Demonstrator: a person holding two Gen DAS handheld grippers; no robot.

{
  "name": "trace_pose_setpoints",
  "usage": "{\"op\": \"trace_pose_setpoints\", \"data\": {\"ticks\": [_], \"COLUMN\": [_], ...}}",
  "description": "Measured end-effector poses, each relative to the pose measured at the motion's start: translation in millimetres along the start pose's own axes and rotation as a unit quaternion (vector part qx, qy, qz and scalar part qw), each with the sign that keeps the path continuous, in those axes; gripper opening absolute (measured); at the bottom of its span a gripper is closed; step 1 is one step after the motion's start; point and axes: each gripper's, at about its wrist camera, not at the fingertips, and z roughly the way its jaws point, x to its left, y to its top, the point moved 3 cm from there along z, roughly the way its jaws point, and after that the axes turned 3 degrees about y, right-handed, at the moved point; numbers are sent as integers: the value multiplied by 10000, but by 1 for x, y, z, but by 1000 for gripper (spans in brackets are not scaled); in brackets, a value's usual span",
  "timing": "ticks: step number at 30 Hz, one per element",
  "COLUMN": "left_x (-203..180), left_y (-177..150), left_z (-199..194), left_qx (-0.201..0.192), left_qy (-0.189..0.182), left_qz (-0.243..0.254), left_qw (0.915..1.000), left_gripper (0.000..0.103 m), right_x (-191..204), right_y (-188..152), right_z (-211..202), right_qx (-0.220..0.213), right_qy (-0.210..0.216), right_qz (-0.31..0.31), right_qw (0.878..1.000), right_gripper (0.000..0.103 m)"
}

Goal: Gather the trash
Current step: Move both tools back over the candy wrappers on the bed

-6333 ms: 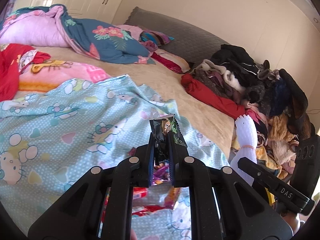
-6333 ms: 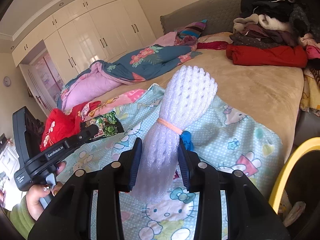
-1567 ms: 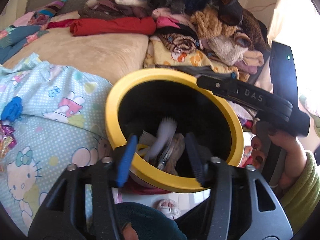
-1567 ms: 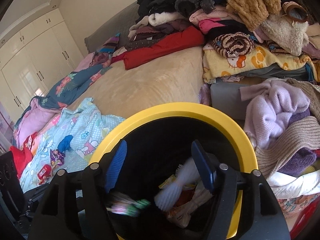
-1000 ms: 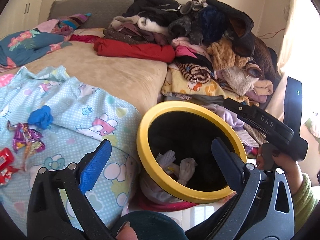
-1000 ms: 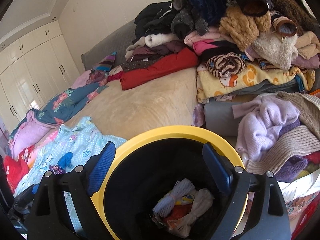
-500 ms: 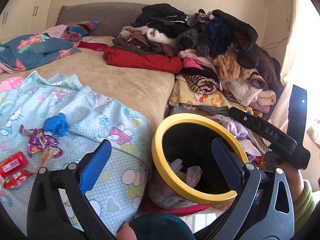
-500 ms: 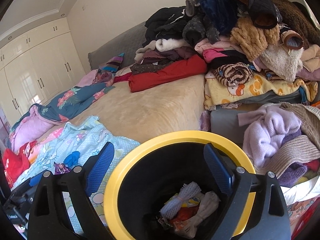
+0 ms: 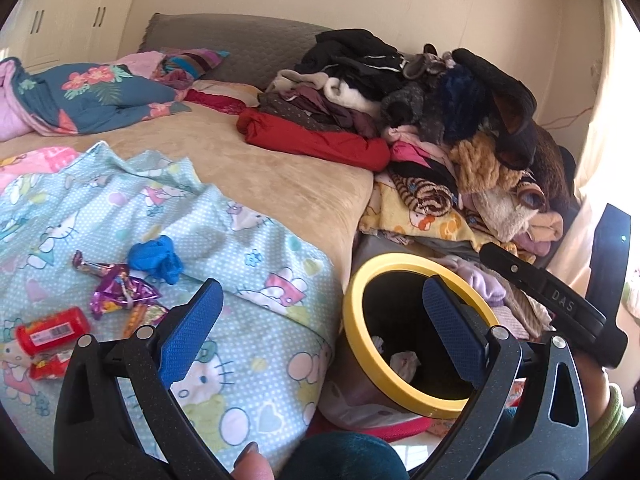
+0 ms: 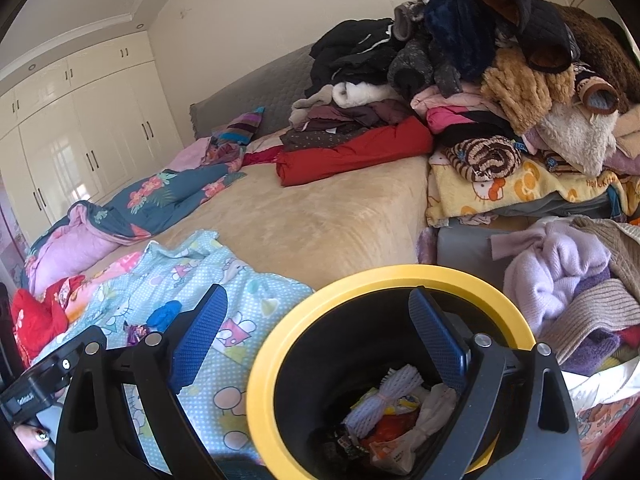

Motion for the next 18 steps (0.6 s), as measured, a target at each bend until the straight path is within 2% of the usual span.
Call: {"op": "trace_pose_setpoints", "data": {"ticks": [18], "left_x": [47], "left_y": [12], "left_z": [-20], "left_qx": [-201], "left_qy": [340], "left_qz": [-311], "left_qw": [9987], "left_gripper": [92], "right_x": [49], "right_y": [-6], "right_z": [5], "right_qx": [78], "right_qy": [368], "right_qz": [-300], "right_qw": [9988], "right_gripper": [90]}}
